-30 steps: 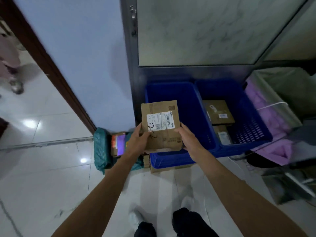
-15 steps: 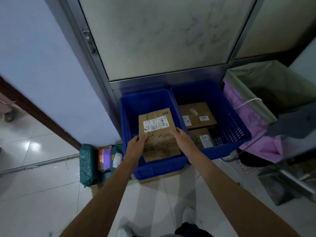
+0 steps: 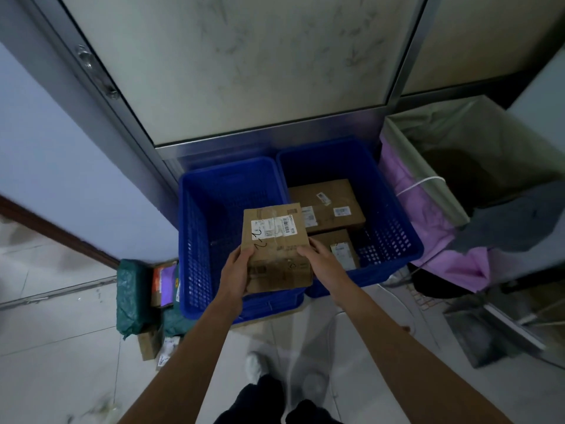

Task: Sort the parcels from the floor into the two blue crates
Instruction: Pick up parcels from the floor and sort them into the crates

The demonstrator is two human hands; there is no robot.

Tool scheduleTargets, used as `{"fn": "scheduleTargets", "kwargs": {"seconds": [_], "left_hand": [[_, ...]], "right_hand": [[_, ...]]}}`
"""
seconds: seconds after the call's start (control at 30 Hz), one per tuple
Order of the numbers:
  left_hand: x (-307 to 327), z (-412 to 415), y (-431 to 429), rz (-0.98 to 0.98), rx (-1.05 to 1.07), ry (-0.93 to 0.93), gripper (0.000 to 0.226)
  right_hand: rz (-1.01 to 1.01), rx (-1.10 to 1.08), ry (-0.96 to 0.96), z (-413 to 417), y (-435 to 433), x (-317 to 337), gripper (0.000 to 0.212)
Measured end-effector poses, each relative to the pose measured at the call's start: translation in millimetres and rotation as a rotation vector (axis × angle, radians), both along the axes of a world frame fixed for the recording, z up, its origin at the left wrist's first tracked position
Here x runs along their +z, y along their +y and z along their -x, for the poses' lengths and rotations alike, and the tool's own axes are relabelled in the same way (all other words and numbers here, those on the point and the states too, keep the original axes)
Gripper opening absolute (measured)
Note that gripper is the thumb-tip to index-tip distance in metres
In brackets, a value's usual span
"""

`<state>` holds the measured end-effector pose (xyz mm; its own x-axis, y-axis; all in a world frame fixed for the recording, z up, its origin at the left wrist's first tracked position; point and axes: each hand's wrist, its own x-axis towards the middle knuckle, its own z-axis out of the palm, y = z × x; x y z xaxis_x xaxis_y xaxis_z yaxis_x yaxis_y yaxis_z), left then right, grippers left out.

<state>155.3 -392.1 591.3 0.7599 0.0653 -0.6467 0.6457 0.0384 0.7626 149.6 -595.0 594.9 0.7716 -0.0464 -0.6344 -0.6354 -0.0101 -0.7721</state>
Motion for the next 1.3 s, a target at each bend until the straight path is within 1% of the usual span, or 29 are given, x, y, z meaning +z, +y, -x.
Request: {"fn": "scheduleTargets", "kwargs": {"seconds": [0.07, 0.13, 0.23, 0.27, 0.37, 0.43, 0.53, 0.6, 0.73, 0.8, 0.93, 1.03, 1.1, 1.23, 1.27, 1.3], "left_hand": [[-4.1, -11.9, -8.0, 0.004, 0.006, 0.014, 0.062], [-7.2, -26.3, -18.0, 0.015, -0.001, 0.027, 0.060], [-10.0, -54.1, -39.5, 0.027, -0.082, 0.004, 0.052], [-8.7, -62.5, -47.2, 0.025, -0.111, -0.012, 0.049], [-9.0, -87.0, -73.4, 0.027, -0.188, -0.034, 0.044], [-9.5, -101.4, -88.9, 0.054, -0.258, -0.021, 0.043], [-14.1, -121.3, -109.0, 0.087, -0.354, 0.041, 0.036], [-16.9, -130.1, -123.1, 0.090, -0.378, 0.082, 0.033], [-28.8, -147.6, -162.1, 0.026, -0.453, 0.130, 0.020], [-36.3, -151.8, -184.3, -0.004, -0.478, 0.142, 0.020], [-56.2, -157.2, -231.1, -0.058, -0.486, 0.200, 0.028], [-76.1, -156.6, -269.5, -0.053, -0.445, 0.277, 0.026], [-88.2, -153.3, -294.7, -0.058, -0.404, 0.323, 0.027], [-104.9, -150.6, -332.5, -0.065, -0.321, 0.338, 0.026], [-107.1, -150.7, -338.2, -0.057, -0.303, 0.338, 0.026], [-110.8, -151.5, -342.0, -0.052, -0.289, 0.340, 0.026]], "right_hand": [[0.008, -0.011, 0.019, -9.8, -7.7, -6.2, 0.051], [0.012, -0.040, 0.081, -18.7, -15.1, -10.8, 0.058], [0.028, -0.091, 0.191, -30.1, -35.5, -19.2, 0.088], [0.028, -0.113, 0.209, -33.4, -43.0, -19.3, 0.091], [0.014, -0.176, 0.180, -45.8, -70.1, -15.5, 0.081], [0.032, -0.219, 0.140, -54.5, -89.2, -14.9, 0.080], [0.086, -0.258, 0.098, -66.2, -118.9, -16.6, 0.082], [0.114, -0.279, 0.074, -73.6, -137.2, -18.1, 0.073], [0.193, -0.266, 0.053, -90.5, -177.9, -34.0, 0.068], [0.211, -0.234, 0.051, -98.5, -199.2, -47.2, 0.067], [0.259, -0.169, 0.048, -111.2, -245.0, -71.5, 0.070], [0.279, -0.088, 0.049, -115.6, -280.2, -93.4, 0.072], [0.304, -0.052, 0.080, -118.0, -301.4, -109.0, 0.076], [0.305, 0.019, 0.118, -129.0, -331.0, -132.5, 0.086], [0.303, 0.037, 0.136, -131.4, -334.0, -135.3, 0.087], [0.305, 0.061, 0.151, -133.6, -336.0, -137.4, 0.082]]}}
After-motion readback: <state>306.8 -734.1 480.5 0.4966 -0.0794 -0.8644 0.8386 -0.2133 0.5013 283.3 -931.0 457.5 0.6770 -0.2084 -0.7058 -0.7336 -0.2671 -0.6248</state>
